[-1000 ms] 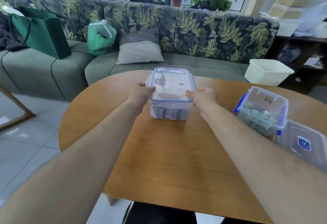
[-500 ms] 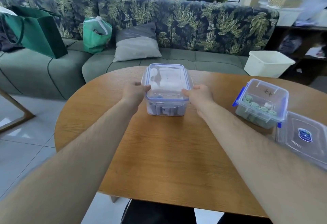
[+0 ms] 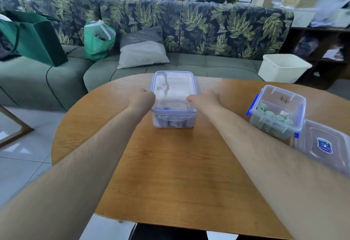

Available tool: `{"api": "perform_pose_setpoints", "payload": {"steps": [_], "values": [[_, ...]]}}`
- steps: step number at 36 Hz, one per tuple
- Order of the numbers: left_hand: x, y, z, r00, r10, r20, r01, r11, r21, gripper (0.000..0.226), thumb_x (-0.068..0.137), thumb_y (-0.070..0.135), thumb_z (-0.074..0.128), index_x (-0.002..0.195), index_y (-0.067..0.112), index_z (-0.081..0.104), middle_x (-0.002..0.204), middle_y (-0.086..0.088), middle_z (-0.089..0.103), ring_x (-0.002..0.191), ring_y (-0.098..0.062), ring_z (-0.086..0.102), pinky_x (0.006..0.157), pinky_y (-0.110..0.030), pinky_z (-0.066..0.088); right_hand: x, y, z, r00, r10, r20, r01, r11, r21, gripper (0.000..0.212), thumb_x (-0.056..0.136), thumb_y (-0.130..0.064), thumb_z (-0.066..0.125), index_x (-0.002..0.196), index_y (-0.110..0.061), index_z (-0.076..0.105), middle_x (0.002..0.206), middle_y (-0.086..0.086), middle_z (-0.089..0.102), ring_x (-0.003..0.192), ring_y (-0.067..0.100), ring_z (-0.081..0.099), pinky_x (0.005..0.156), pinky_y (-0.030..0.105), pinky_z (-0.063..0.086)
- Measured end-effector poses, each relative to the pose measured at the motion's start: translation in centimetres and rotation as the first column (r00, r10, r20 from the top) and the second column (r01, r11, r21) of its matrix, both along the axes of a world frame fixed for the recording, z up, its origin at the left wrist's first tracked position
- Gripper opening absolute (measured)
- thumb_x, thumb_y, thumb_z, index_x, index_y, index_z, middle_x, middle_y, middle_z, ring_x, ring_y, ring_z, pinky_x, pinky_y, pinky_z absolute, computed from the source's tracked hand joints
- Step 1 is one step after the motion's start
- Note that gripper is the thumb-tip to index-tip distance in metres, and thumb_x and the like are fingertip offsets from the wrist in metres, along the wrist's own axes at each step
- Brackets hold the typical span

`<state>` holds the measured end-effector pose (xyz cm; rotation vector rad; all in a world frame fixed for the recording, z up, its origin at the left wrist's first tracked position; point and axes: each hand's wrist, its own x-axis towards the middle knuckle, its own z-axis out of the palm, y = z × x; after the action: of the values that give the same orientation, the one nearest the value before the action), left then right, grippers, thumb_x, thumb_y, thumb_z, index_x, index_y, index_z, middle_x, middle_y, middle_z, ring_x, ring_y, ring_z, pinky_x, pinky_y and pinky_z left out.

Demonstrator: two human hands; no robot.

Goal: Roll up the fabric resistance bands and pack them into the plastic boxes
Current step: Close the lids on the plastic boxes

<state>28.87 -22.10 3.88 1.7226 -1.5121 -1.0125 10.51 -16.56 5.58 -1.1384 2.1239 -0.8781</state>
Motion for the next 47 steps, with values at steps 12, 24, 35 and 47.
{"api": "perform_pose_setpoints", "payload": {"steps": [12, 24, 35, 47], "values": [[-1.4, -2.4, 1.5, 0.956, -0.026, 0.292, 0.043, 0.998, -0.051, 0.054, 0.094, 0.045, 0.065, 0.061, 0.015, 0.035, 0.056, -0.001, 0.031, 0.050, -0.020, 0.032, 0.051, -0.029, 0.028, -0.8, -4.1, 0.1, 0.970, 0.063, -0.233, -0.055, 0.998, 0.038, 0.061, 0.092, -0.049, 0.066, 0.129, -0.001, 0.055, 0.138, 0.016, 0.052, 0.127, 0.033, 0.049, 0.092, 0.037, 0.046], [-1.7, -2.5, 1.4, 0.998, 0.041, -0.051, -0.039, 0.998, 0.040, 0.044, 0.095, 0.026, 0.071, 0.133, 0.008, 0.059, 0.106, -0.006, 0.057, 0.096, -0.026, 0.052, 0.080, -0.037, 0.048, -1.0, -4.6, -0.2, 0.995, 0.019, -0.095, -0.016, 0.999, 0.029, 0.021, 0.092, -0.026, 0.068, 0.093, -0.007, 0.057, 0.076, 0.000, 0.054, 0.062, 0.012, 0.049, 0.046, 0.024, 0.032], [-2.0, -3.6, 1.1, 0.992, -0.006, 0.128, 0.004, 1.000, 0.015, 0.040, 0.095, 0.022, 0.063, 0.131, 0.007, 0.054, 0.113, -0.009, 0.056, 0.104, -0.029, 0.054, 0.087, -0.038, 0.049, -1.2, -3.3, -0.9, 0.946, 0.132, -0.295, -0.141, 0.990, -0.007, 0.039, 0.095, -0.040, 0.060, 0.118, -0.009, 0.066, 0.120, 0.012, 0.064, 0.111, 0.031, 0.056, 0.083, 0.034, 0.047], [-8.0, -8.0, 1.4, 0.718, -0.333, 0.612, 0.493, 0.863, -0.110, 0.046, 0.108, 0.027, 0.037, 0.151, 0.010, 0.038, 0.161, -0.004, 0.033, 0.147, -0.022, 0.032, 0.117, -0.035, 0.025, 0.1, 2.3, -1.2, 0.541, 0.578, -0.611, -0.695, 0.716, 0.063, 0.072, 0.092, -0.068, 0.054, 0.154, -0.034, 0.037, 0.164, -0.014, 0.025, 0.148, 0.010, 0.017, 0.118, 0.031, 0.028]]}}
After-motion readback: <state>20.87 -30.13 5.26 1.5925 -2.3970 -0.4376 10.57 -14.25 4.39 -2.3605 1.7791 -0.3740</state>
